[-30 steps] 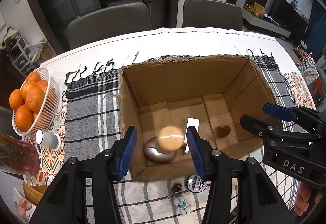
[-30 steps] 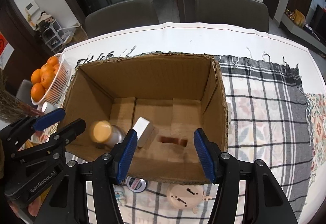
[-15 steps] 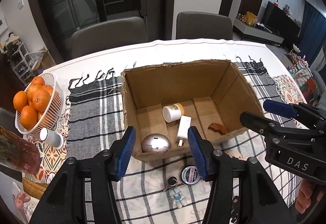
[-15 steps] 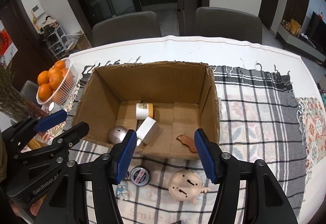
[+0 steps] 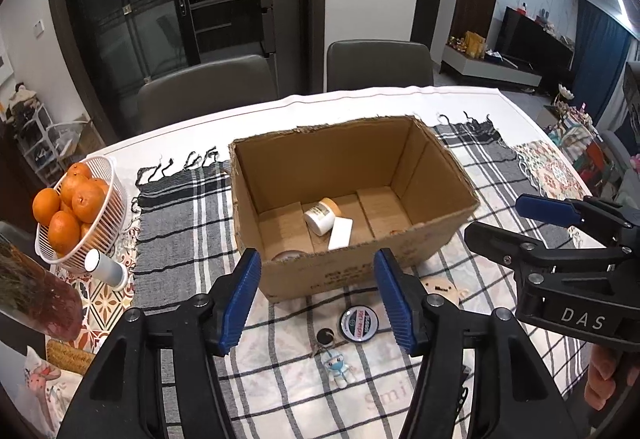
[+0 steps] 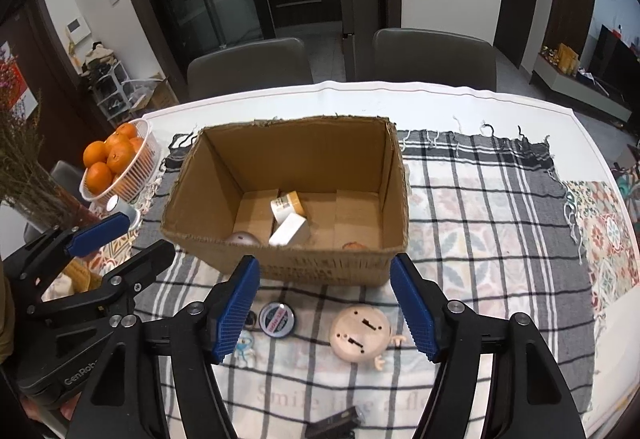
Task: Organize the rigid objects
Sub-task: 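Withdraw both grippers back from the box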
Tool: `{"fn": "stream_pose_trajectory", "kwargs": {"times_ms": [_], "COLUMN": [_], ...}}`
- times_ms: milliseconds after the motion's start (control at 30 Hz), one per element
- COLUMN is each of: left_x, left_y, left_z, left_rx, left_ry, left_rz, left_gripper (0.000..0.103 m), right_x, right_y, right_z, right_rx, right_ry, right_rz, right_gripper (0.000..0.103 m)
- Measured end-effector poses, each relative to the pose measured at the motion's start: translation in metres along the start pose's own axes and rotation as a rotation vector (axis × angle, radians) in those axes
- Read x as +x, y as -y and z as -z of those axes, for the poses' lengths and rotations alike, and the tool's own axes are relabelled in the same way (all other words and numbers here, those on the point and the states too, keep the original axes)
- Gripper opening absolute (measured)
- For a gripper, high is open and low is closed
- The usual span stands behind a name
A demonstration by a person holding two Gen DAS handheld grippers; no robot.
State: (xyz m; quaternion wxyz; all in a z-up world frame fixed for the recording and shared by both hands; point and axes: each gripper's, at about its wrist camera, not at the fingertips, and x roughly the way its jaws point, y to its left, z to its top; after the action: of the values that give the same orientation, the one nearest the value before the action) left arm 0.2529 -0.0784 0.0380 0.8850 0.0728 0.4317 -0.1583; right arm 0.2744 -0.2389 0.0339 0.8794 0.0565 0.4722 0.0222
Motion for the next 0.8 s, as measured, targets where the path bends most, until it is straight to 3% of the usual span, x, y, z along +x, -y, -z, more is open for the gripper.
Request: {"fn": "stream_pose_trajectory", "kwargs": {"times_ms": [267, 800], "left_x": [0.0, 0.041], "left_y": [0.013, 0.033], "left_z": [0.015, 0.05], "left_rx": [0.04, 0.085], "left_ry": [-0.019, -0.149], "left_rz": [0.001, 0.054], "left_gripper": [0.064, 0.066], "right_x": [-0.002, 0.036], "right_y": [0.005, 0.024], "right_z": [0.017, 0.046], "right_rx": [-0.019, 0.004], "right_ry": [-0.044, -0.161], "right_rz": [0.023, -0.015], "right_gripper": [0.072, 0.072]}}
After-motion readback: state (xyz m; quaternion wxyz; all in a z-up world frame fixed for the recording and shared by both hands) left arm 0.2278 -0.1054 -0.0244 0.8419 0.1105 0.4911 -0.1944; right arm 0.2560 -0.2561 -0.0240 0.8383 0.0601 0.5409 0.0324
